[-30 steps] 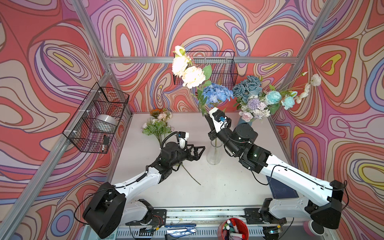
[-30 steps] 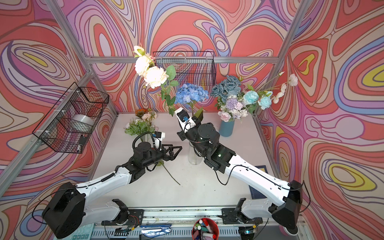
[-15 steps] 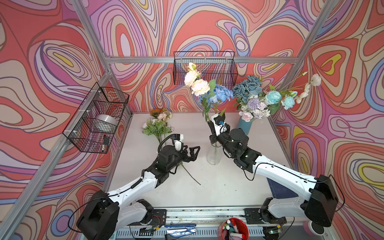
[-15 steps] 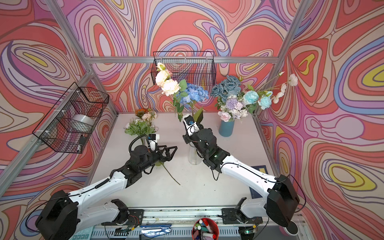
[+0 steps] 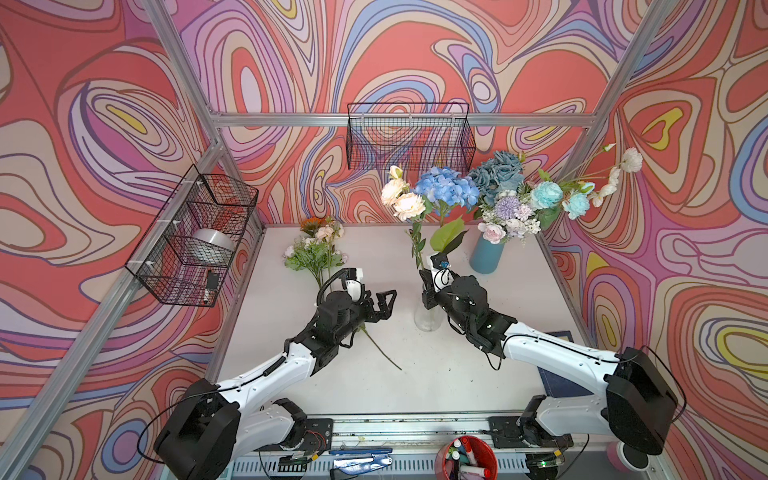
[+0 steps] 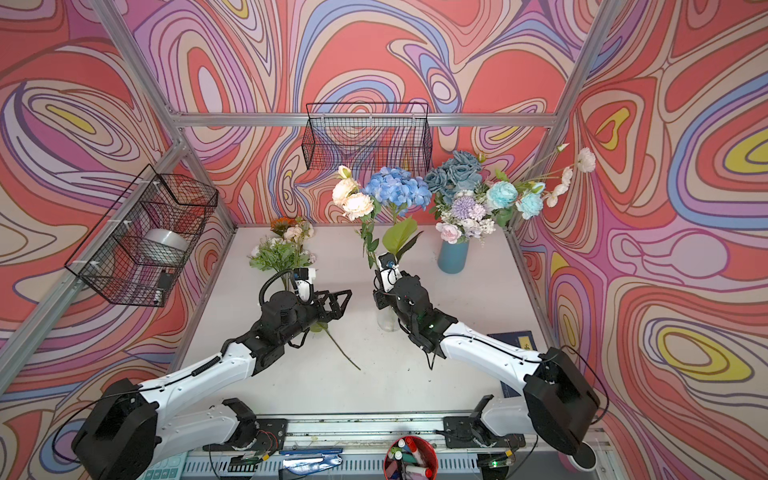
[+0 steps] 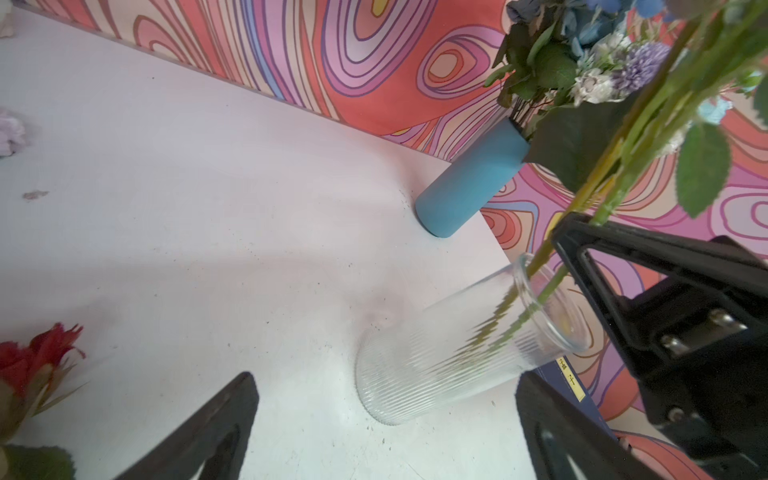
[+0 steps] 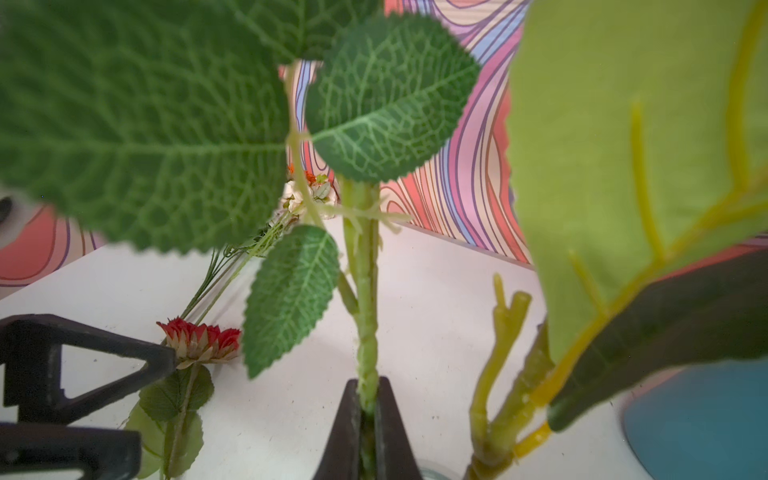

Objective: Arrange the flowers into the vase
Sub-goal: 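Lower the peach roses into the clear glass vase with the right gripper, then release the roses and grasp the red gerbera stem on the table with the right gripper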

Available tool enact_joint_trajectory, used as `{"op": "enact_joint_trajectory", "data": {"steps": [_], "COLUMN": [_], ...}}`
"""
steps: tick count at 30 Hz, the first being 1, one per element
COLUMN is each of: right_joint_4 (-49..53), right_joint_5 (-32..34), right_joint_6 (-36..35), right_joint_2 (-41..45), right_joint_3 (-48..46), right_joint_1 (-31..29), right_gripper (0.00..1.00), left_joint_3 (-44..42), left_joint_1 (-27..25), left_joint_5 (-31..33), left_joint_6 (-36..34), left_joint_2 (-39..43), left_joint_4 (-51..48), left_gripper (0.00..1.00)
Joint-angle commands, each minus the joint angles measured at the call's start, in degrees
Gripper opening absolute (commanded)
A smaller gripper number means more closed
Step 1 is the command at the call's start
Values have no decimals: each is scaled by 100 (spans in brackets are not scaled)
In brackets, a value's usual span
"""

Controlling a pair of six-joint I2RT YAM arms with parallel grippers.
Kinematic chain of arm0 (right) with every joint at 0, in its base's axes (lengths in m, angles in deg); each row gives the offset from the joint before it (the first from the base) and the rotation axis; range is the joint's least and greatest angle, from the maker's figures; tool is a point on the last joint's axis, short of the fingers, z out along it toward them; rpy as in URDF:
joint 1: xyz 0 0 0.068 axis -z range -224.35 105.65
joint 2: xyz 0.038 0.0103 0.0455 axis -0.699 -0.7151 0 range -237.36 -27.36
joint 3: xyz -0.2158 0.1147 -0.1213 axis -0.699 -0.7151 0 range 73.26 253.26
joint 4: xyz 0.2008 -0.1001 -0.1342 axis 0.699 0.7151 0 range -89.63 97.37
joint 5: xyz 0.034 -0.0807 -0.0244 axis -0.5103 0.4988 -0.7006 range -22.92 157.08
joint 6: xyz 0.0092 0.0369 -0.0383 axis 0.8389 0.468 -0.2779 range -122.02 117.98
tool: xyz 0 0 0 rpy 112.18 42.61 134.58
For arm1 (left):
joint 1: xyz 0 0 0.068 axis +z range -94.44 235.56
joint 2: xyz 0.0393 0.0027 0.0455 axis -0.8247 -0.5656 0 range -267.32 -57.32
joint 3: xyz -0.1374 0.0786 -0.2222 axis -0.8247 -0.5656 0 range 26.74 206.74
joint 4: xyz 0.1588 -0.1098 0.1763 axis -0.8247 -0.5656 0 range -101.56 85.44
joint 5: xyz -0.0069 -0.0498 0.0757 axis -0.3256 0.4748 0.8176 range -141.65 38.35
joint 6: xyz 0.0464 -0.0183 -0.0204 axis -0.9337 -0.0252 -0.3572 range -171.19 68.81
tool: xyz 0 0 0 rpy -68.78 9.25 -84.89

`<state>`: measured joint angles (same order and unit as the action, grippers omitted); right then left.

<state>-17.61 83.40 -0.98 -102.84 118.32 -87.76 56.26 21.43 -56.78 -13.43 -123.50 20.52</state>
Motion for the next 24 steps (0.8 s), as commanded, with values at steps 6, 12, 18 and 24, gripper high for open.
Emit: {"op": "enact_joint_trajectory", "data": {"steps": [6,12,18,24], "right_joint_4": [875,1568,2734,3408], "right_joint_5": [137,17,-560,-714], "right_joint_6": [83,88,161,179], "right_joint_2": [407,785,1194,1094], "right_joint_3": [212,479,956,1324], "right_joint_1": [-4,-6,-4,-457], "right_gripper": [32,49,55,55], "left_joint_3": [-269,-472,-537,-609], "left_joint_1": [-6,11,55,527], "left_joint_5": [641,1057,1309,1131], "left_joint_6": [272,399,417,580], "left_joint_2": [212,475,713,983], "left_joint_4": [-451,-444,-605,-724], "left_gripper": [100,100,100,100]}}
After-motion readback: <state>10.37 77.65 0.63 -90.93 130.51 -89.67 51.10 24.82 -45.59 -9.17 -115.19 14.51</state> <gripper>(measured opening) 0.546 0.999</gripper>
